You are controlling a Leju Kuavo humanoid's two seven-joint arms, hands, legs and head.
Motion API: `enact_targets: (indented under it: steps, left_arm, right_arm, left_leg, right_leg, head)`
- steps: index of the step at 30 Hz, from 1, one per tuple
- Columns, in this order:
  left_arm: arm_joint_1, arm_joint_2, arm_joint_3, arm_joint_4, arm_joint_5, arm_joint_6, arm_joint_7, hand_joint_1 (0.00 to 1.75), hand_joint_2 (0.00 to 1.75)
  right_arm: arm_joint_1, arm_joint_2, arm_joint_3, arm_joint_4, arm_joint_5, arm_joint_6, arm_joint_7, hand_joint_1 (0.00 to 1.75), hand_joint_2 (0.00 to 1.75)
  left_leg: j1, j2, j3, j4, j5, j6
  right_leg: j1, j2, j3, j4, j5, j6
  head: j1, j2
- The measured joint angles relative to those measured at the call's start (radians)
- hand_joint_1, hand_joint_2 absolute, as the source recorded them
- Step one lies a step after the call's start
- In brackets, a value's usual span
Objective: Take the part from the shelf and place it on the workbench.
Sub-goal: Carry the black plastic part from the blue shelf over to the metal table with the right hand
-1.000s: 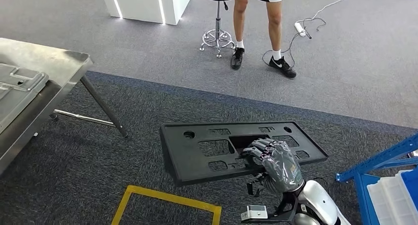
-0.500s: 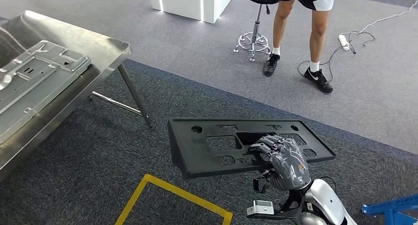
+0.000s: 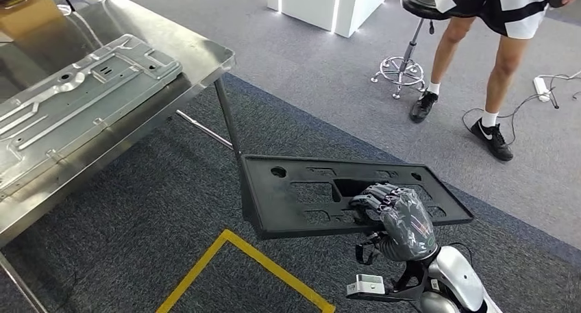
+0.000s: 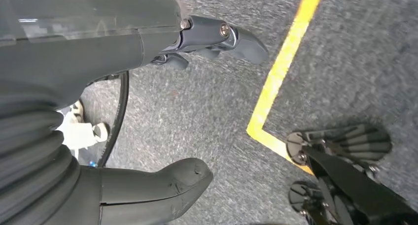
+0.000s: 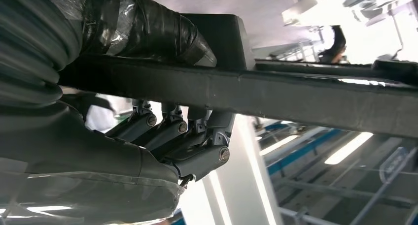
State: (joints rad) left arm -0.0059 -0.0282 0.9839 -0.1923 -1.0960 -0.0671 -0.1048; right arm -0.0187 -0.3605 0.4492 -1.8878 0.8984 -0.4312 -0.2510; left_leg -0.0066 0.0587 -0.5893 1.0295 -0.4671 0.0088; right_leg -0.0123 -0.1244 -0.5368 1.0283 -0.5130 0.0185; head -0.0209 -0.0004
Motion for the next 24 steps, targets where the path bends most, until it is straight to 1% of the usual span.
enact_targets:
  steps: [1, 2, 3, 4, 5, 6, 7, 8, 9, 10, 11, 12, 13, 14, 15, 16, 17, 18, 19, 20, 21, 22, 23, 24]
  left_arm:
    - [0.002, 0.000, 0.000, 0.000, 0.000, 0.000, 0.000, 0.00, 1.75]
    - [0.003, 0.000, 0.000, 0.000, -0.001, 0.000, 0.000, 0.00, 1.75]
    - [0.004, 0.000, 0.000, 0.000, -0.002, 0.000, 0.000, 0.00, 1.75]
    - [0.003, 0.000, 0.000, 0.000, -0.004, 0.000, 0.000, 0.00, 1.75]
    - [0.001, 0.000, 0.000, 0.000, -0.005, 0.000, 0.000, 0.00, 1.75]
    - [-0.001, 0.000, 0.000, 0.000, -0.007, 0.000, 0.000, 0.00, 1.75]
    - [-0.002, 0.000, 0.000, 0.000, -0.008, 0.000, 0.000, 0.00, 1.75]
    - [-0.002, 0.000, 0.000, 0.000, -0.010, 0.000, 0.000, 0.00, 1.75]
    - [-0.001, 0.000, 0.000, 0.000, -0.012, 0.000, 0.000, 0.00, 1.75]
    - [-0.001, 0.000, 0.000, 0.000, -0.014, 0.000, 0.000, 0.00, 1.75]
    - [-0.001, 0.000, 0.000, 0.000, -0.015, 0.000, 0.000, 0.00, 1.75]
    - [-0.001, 0.000, 0.000, 0.000, -0.015, 0.000, 0.000, 0.00, 1.75]
    - [-0.002, 0.000, 0.000, 0.000, -0.016, 0.000, 0.000, 0.00, 1.75]
    - [-0.002, 0.000, 0.000, 0.000, -0.016, 0.000, 0.000, 0.00, 1.75]
    - [-0.002, 0.000, 0.000, 0.000, -0.016, 0.000, 0.000, 0.00, 1.75]
    - [0.000, 0.000, 0.000, 0.000, -0.016, 0.000, 0.000, 0.00, 1.75]
    - [0.002, 0.000, 0.001, 0.000, -0.016, 0.000, 0.000, 0.00, 1.75]
    - [0.004, -0.001, 0.001, 0.000, -0.017, 0.000, 0.000, 0.00, 1.75]
    - [0.004, -0.001, 0.001, 0.000, -0.017, 0.000, 0.000, 0.00, 1.75]
    - [0.003, -0.001, 0.001, 0.000, -0.017, 0.000, 0.000, 0.00, 1.75]
    - [0.001, -0.001, 0.001, 0.000, -0.017, 0.001, 0.000, 0.00, 1.75]
    - [-0.001, -0.001, 0.001, 0.000, -0.017, 0.001, 0.000, 0.00, 1.75]
    - [-0.002, -0.001, 0.001, 0.000, -0.017, 0.001, 0.000, 0.00, 1.75]
    - [-0.001, -0.001, 0.001, 0.000, -0.017, 0.001, 0.000, 0.00, 1.75]
  right_arm:
    - [0.000, 0.000, 0.000, -0.001, 0.000, 0.000, 0.000, 1.75, 1.75]
    - [-0.001, 0.000, -0.001, -0.002, 0.001, 0.001, 0.000, 1.75, 1.75]
    - [-0.001, 0.000, -0.002, -0.003, 0.002, 0.003, 0.000, 1.75, 1.75]
    - [-0.001, -0.001, -0.002, -0.004, 0.003, 0.005, 0.002, 1.75, 1.75]
    - [-0.001, -0.003, -0.003, -0.005, 0.004, 0.007, 0.004, 1.75, 1.75]
    - [0.000, -0.005, -0.003, -0.005, 0.005, 0.009, 0.006, 1.75, 1.75]
    - [0.001, -0.006, -0.003, -0.005, 0.005, 0.010, 0.008, 1.75, 1.75]
    - [0.002, -0.008, -0.003, -0.005, 0.005, 0.011, 0.008, 1.75, 1.75]
    - [0.002, -0.008, -0.004, -0.005, 0.004, 0.012, 0.009, 1.75, 1.75]
    - [0.001, -0.008, -0.006, -0.006, 0.003, 0.013, 0.010, 1.75, 1.75]
    - [0.001, -0.009, -0.007, -0.007, 0.002, 0.015, 0.011, 1.75, 1.75]
    - [0.001, -0.010, -0.009, -0.008, 0.001, 0.017, 0.012, 1.75, 1.75]
    - [0.000, -0.011, -0.011, -0.010, 0.000, 0.018, 0.013, 1.75, 1.75]
    - [0.000, -0.013, -0.012, -0.011, -0.001, 0.019, 0.013, 1.75, 1.75]
    - [-0.001, -0.014, -0.013, -0.013, -0.001, 0.019, 0.014, 1.75, 1.75]
    - [-0.001, -0.015, -0.015, -0.015, -0.002, 0.020, 0.015, 1.75, 1.75]
    - [-0.003, -0.015, -0.016, -0.016, -0.002, 0.020, 0.015, 1.75, 1.75]
    - [-0.005, -0.015, -0.018, -0.018, -0.002, 0.020, 0.015, 1.75, 1.75]
    - [-0.006, -0.015, -0.021, -0.020, -0.002, 0.020, 0.015, 1.75, 1.75]
    - [-0.006, -0.015, -0.023, -0.021, -0.002, 0.020, 0.016, 1.75, 1.75]
    - [-0.006, -0.015, -0.025, -0.022, -0.003, 0.020, 0.016, 1.75, 1.75]
    - [-0.005, -0.015, -0.026, -0.023, -0.003, 0.020, 0.016, 1.75, 1.75]
    - [-0.005, -0.015, -0.026, -0.023, -0.003, 0.020, 0.016, 1.75, 1.75]
    - [-0.005, -0.015, -0.026, -0.023, -0.003, 0.020, 0.016, 1.75, 1.75]
  left_leg:
    - [0.002, -0.012, 0.002, -0.005, 0.002, 0.005]
    - [0.005, -0.024, 0.005, -0.011, 0.006, 0.012]
    - [0.007, -0.036, 0.009, -0.018, 0.009, 0.019]
    - [0.011, -0.047, 0.013, -0.024, 0.013, 0.025]
    - [0.010, -0.058, 0.014, -0.025, 0.013, 0.028]
    - [0.010, -0.069, 0.013, -0.024, 0.014, 0.031]
    - [0.009, -0.083, 0.013, -0.024, 0.014, 0.032]
    - [0.008, -0.097, 0.014, -0.022, 0.013, 0.033]
    - [0.008, -0.111, 0.014, -0.020, 0.012, 0.032]
    - [0.009, -0.125, 0.016, -0.016, 0.010, 0.031]
    - [0.010, -0.140, 0.015, -0.012, 0.008, 0.028]
    - [0.009, -0.152, 0.013, -0.007, 0.005, 0.025]
    - [0.009, -0.166, 0.008, -0.002, 0.004, 0.020]
    - [0.009, -0.177, 0.003, 0.001, 0.004, 0.014]
    - [0.009, -0.189, -0.003, 0.001, 0.006, 0.009]
    - [0.011, -0.202, -0.007, 0.000, 0.008, 0.002]
    - [0.011, -0.196, -0.010, 0.004, 0.006, -0.003]
    - [0.010, -0.173, -0.018, 0.020, -0.005, -0.009]
    - [0.010, -0.141, -0.034, 0.054, -0.026, -0.014]
    - [0.010, -0.103, -0.058, 0.108, -0.055, -0.017]
    - [0.011, -0.080, -0.091, 0.175, -0.087, -0.021]
    - [0.014, -0.070, -0.122, 0.237, -0.112, -0.023]
    - [0.016, -0.066, -0.142, 0.275, -0.120, -0.025]
    - [0.017, -0.063, -0.142, 0.277, -0.109, -0.026]
  right_leg:
    - [-0.001, -0.007, 0.004, -0.002, -0.003, 0.005]
    - [-0.003, 0.003, 0.006, 0.003, -0.010, 0.011]
    - [-0.006, 0.027, 0.000, 0.023, -0.026, 0.015]
    - [-0.008, 0.059, -0.017, 0.065, -0.052, 0.018]
    - [-0.010, 0.092, -0.046, 0.125, -0.083, 0.019]
    - [-0.010, 0.110, -0.082, 0.194, -0.113, 0.020]
    - [-0.010, 0.118, -0.114, 0.249, -0.130, 0.021]
    - [-0.010, 0.121, -0.132, 0.275, -0.127, 0.022]
    - [-0.011, 0.123, -0.134, 0.267, -0.106, 0.022]
    - [-0.012, 0.128, -0.116, 0.218, -0.066, 0.020]
    - [-0.014, 0.147, -0.090, 0.151, -0.026, 0.019]
    - [-0.016, 0.169, -0.065, 0.090, 0.002, 0.017]
    - [-0.018, 0.189, -0.047, 0.044, 0.019, 0.015]
    - [-0.018, 0.202, -0.040, 0.024, 0.020, 0.013]
    - [-0.016, 0.199, -0.040, 0.020, 0.018, 0.011]
    - [-0.017, 0.188, -0.038, 0.016, 0.019, 0.007]
    - [-0.018, 0.175, -0.036, 0.011, 0.020, 0.002]
    - [-0.019, 0.162, -0.032, 0.006, 0.022, -0.005]
    - [-0.020, 0.148, -0.028, 0.002, 0.023, -0.012]
    - [-0.018, 0.134, -0.026, 0.000, 0.022, -0.017]
    - [-0.016, 0.119, -0.025, 0.000, 0.021, -0.020]
    - [-0.015, 0.104, -0.025, 0.000, 0.019, -0.022]
    - [-0.014, 0.089, -0.024, 0.001, 0.018, -0.022]
    - [-0.013, 0.075, -0.021, 0.001, 0.015, -0.021]
  head:
    - [0.000, 0.000]
    - [0.000, 0.000]
    - [0.000, 0.000]
    - [0.000, 0.000]
    - [0.001, 0.000]
    - [0.000, 0.000]
    - [0.001, 0.000]
    - [0.001, 0.000]
    - [0.000, 0.000]
    - [0.001, 0.000]
    - [0.001, 0.000]
    - [0.000, 0.000]
    - [0.000, 0.000]
    - [0.000, 0.000]
    - [0.000, 0.000]
    - [0.000, 0.000]
    - [0.000, 0.000]
    - [0.000, 0.000]
    - [0.000, 0.000]
    - [-0.001, 0.000]
    - [-0.001, 0.000]
    - [-0.001, 0.000]
    - [-0.001, 0.000]
    - [-0.001, 0.000]
